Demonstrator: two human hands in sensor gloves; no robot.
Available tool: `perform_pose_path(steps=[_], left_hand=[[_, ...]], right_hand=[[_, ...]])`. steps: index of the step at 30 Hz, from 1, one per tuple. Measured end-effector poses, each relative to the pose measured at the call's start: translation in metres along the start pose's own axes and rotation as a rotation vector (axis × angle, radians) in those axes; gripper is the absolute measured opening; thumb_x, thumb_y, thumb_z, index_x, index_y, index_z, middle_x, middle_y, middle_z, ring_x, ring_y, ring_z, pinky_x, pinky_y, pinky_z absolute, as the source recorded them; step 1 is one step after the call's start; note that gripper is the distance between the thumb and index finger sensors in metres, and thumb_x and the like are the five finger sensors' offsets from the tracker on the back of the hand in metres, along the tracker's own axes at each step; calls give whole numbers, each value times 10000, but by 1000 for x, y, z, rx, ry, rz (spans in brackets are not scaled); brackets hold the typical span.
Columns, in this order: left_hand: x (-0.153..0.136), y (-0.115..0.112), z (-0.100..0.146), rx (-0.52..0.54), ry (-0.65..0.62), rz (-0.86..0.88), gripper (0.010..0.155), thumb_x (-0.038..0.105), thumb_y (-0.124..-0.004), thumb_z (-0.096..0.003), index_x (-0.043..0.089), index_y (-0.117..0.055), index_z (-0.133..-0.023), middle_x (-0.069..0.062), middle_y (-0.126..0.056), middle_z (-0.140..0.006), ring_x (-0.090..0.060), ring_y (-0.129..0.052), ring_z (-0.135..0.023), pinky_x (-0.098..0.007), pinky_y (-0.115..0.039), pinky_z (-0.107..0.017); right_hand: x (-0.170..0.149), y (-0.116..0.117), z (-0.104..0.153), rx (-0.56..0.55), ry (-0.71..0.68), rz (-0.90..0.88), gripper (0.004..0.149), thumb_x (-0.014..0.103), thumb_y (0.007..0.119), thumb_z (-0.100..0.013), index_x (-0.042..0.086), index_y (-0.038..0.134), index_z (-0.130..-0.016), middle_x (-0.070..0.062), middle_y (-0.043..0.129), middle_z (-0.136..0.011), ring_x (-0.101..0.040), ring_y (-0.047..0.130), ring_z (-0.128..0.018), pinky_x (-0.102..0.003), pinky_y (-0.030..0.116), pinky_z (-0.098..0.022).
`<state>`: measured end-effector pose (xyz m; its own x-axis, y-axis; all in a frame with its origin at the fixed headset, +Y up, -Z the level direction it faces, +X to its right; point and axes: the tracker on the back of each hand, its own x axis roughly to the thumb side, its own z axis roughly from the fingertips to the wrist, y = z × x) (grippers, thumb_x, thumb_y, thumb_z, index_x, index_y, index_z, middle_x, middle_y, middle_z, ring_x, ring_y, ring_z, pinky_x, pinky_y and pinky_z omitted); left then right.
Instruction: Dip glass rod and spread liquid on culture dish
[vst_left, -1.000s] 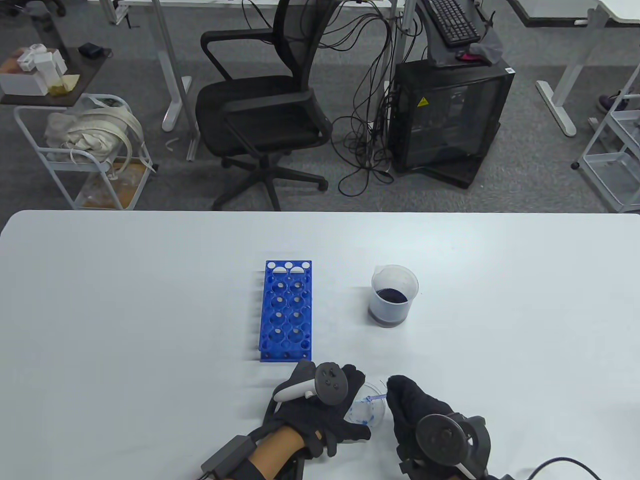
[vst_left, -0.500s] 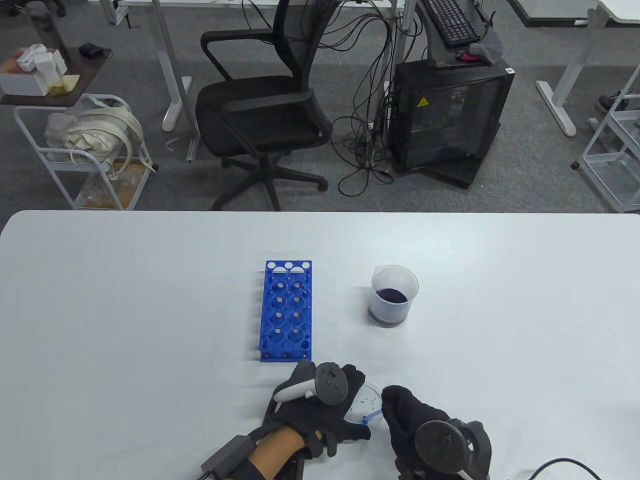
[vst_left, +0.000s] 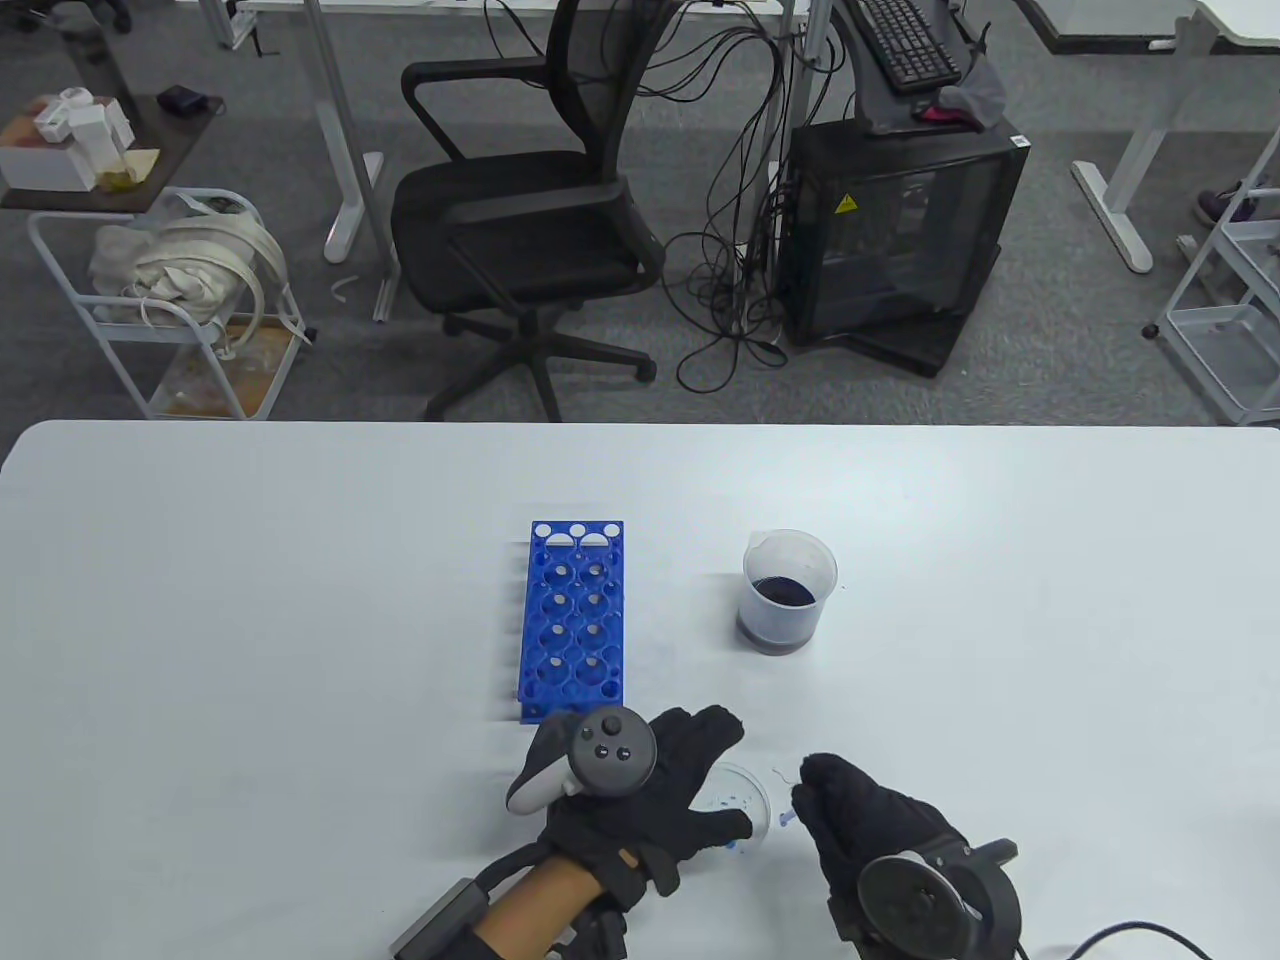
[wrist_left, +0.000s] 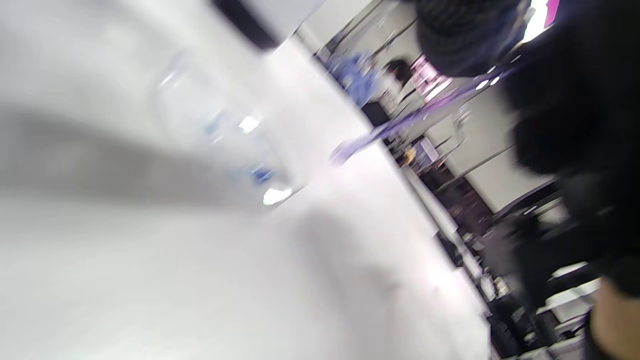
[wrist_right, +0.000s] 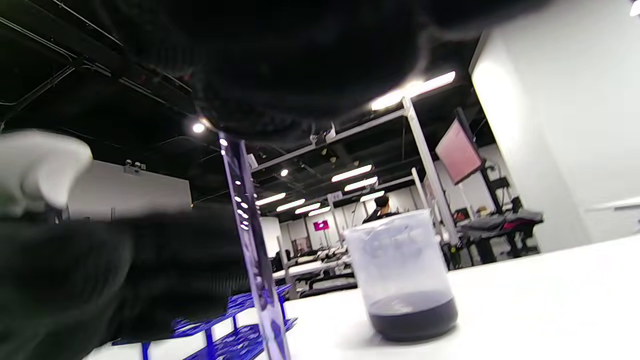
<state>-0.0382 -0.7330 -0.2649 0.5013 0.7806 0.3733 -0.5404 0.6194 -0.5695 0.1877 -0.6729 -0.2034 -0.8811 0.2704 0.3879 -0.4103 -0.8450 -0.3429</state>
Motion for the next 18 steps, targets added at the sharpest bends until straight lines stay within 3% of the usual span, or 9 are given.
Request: perform_pose_path(steps=[2, 4, 10, 13, 16, 18], left_hand=[[14, 0, 7, 53, -45, -79, 700, 512, -786, -640, 360, -372, -1184, 72, -441, -1267, -283, -319, -1108, -644, -69, -755], [21, -4, 11, 87, -57, -136, 655, 502, -804, -637, 361, -439, -1163, 84, -541, -1221, -264, -414, -1080, -645, -129, -774], [26, -18, 11, 92, -93, -47, 554, 455, -803, -657, 268, -562, -1120, 77, -690, -1108, -242, -525, -1026, -641, -156, -790], [24, -14, 13, 112, -91, -86, 474, 450, -799, -666, 318, -606, -1078, 83, -711, -1092, -237, -543, -1016, -645, -156, -793], [23, 4, 21, 197, -83, -65, 455, 438, -786, -668, 335, -611, -1075, 81, -727, -1079, -227, -567, -1003, -648, -169, -798], [18, 33, 34, 326, -59, -30, 452, 434, -778, -672, 335, -606, -1077, 83, -713, -1085, -222, -555, -1008, -647, -165, -801]], right_hand=[[5, 2, 1, 24, -8, -26, 409, 432, 759, -448, 190, 726, -776, 15, 966, -515, -104, 953, -92, -349, 822, -63], [11, 4, 2, 20, -26, -30, 417, 440, 767, -444, 185, 729, -773, 23, 968, -506, -103, 953, -87, -346, 823, -61], [21, 9, 7, -9, -52, -79, 427, 450, 763, -447, 179, 722, -775, 27, 965, -498, -103, 959, -100, -345, 827, -73], [20, 11, 6, 0, -62, -86, 441, 463, 755, -450, 187, 719, -792, 38, 965, -523, -115, 973, -131, -354, 834, -97], [12, 9, 5, -27, -70, -30, 541, 560, 679, -445, 212, 656, -859, 3, 926, -687, -170, 1013, -315, -401, 853, -223], [2, 6, 2, -38, -68, 101, 679, 660, 620, -419, 217, 576, -931, -34, 850, -841, -235, 1005, -536, -450, 852, -332]])
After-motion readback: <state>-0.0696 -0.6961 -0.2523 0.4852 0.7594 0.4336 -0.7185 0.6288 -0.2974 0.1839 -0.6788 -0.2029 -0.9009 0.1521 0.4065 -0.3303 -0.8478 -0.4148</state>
